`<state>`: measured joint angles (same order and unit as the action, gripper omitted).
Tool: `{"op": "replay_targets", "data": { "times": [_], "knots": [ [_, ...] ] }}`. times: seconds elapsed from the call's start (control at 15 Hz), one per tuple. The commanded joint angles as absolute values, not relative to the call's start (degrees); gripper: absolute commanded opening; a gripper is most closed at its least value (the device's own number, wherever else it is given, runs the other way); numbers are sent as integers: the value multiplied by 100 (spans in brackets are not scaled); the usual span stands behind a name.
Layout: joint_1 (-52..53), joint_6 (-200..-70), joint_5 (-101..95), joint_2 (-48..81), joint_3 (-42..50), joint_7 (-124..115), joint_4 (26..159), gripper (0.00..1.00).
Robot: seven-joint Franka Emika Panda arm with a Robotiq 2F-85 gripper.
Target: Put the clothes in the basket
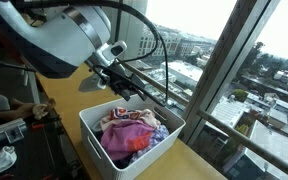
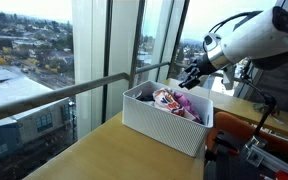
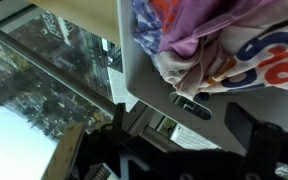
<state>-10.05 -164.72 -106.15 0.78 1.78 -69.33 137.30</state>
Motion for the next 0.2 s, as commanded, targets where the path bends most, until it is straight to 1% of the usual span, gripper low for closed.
{"op": "replay_targets", "data": {
  "times": [0.0,0.13],
  "knots": [
    [-1005,-16472,-10615,78,178,-6933,13730,100],
    [-1005,-16472,-10615,78,178,-6933,13730,100]
  ]
}}
